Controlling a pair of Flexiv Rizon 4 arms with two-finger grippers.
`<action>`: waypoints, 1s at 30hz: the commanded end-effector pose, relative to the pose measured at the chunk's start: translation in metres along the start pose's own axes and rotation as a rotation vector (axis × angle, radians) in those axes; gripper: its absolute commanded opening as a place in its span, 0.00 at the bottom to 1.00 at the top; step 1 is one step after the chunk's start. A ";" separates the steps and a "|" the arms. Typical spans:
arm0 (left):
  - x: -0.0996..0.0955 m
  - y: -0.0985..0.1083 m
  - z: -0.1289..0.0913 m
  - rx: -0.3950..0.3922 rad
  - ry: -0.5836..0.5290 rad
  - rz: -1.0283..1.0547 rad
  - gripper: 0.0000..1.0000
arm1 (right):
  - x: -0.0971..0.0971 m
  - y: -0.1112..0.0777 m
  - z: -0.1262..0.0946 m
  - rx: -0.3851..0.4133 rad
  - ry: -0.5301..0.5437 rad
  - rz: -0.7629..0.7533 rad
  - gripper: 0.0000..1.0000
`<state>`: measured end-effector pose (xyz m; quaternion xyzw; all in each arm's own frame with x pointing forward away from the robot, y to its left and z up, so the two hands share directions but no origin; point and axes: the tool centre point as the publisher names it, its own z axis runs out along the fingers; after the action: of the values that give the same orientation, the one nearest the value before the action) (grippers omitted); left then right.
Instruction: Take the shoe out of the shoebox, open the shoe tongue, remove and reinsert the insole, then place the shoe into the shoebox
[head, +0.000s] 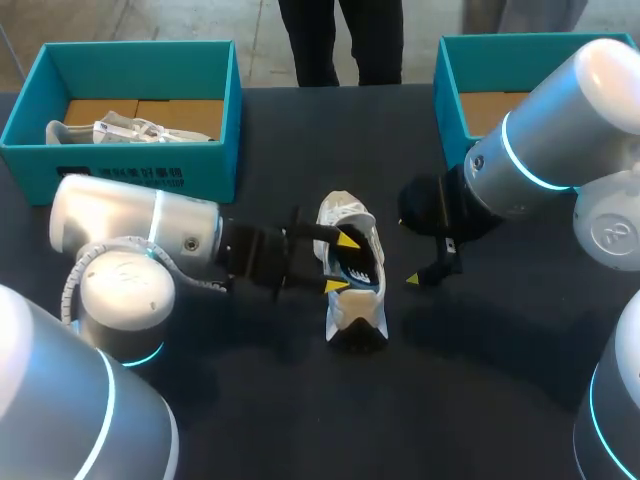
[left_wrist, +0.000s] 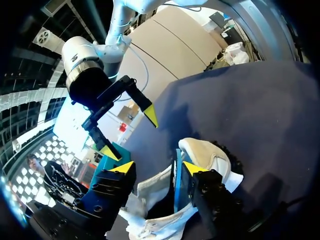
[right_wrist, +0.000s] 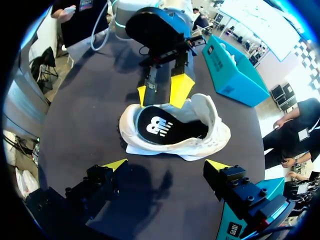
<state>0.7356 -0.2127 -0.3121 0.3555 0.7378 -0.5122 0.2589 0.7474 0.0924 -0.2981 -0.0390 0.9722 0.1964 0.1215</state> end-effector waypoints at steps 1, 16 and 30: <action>0.001 -0.007 -0.013 -0.004 0.006 -0.002 0.63 | 0.001 0.000 0.000 0.000 -0.003 -0.001 1.00; -0.006 -0.013 -0.034 -0.009 0.065 0.017 0.00 | 0.001 0.000 0.000 0.000 -0.003 -0.001 1.00; -0.023 -0.024 -0.039 0.054 0.257 0.087 0.00 | 0.001 0.000 0.000 0.000 -0.003 -0.001 1.00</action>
<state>0.7242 -0.1893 -0.2723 0.4370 0.7292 -0.4863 0.2023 0.7474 0.0924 -0.2981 -0.0391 0.9722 0.1964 0.1215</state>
